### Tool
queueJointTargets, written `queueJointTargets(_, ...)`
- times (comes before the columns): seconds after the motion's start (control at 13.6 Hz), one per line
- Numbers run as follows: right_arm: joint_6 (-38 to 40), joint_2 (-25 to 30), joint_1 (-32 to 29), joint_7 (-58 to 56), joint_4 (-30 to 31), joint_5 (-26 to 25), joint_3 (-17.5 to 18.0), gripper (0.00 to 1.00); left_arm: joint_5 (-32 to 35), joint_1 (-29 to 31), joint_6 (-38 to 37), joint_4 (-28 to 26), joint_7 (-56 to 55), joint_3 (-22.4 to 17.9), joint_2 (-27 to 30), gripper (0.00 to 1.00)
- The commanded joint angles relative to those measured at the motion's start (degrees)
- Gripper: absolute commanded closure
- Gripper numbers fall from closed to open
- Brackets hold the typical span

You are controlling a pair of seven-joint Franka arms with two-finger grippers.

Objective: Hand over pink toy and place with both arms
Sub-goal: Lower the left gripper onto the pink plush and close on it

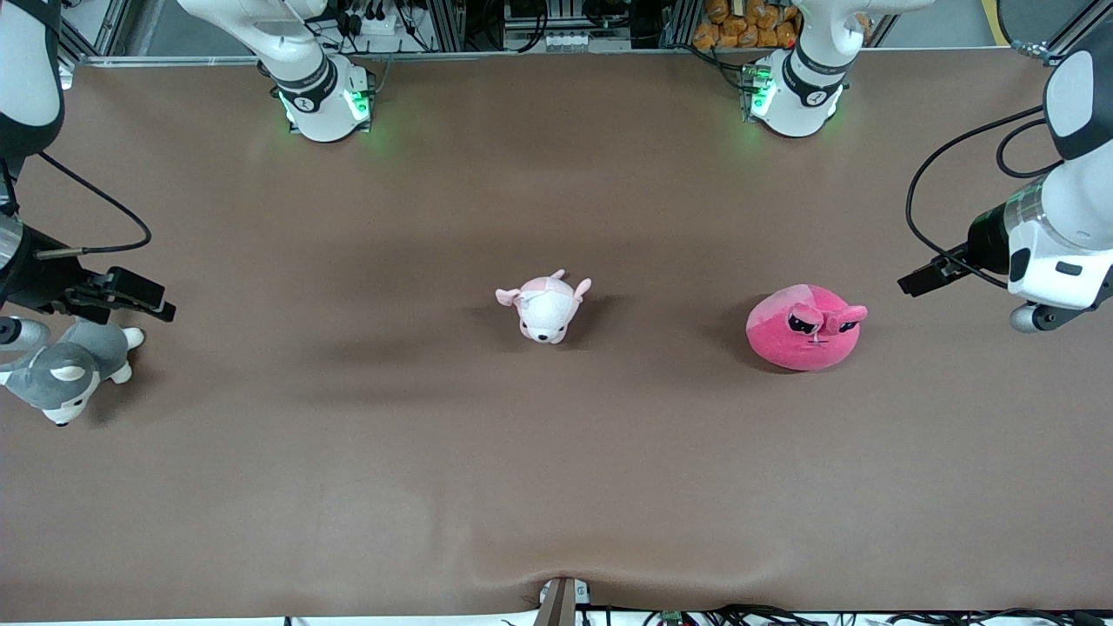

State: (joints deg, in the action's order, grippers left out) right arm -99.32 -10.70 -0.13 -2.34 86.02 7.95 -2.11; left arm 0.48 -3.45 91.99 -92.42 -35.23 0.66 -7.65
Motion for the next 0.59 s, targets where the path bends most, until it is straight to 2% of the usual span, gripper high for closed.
queueJointTargets(0.0, -0.08, -2.22, 0.92, -0.04, -1.73, 0.04, 0.44, 0.00, -2.06, 0.02, 0.20, 0.57, -5.19, 0.04, -2.71, 0.00)
queueJointTargets(0.22, 0.00, -2.40, 3.28, 0.75, -1.82, 0.83, 0.70, 0.00, -5.57, 0.46, 1.42, 0.14, -11.31, 0.04, -4.21, 0.00)
queueJointTargets(0.52, -0.08, -2.40, 11.09, 0.75, -1.82, 0.66, 0.70, 0.00, -9.44, 1.07, 3.18, -1.70, -16.10, -0.04, -6.06, 0.00)
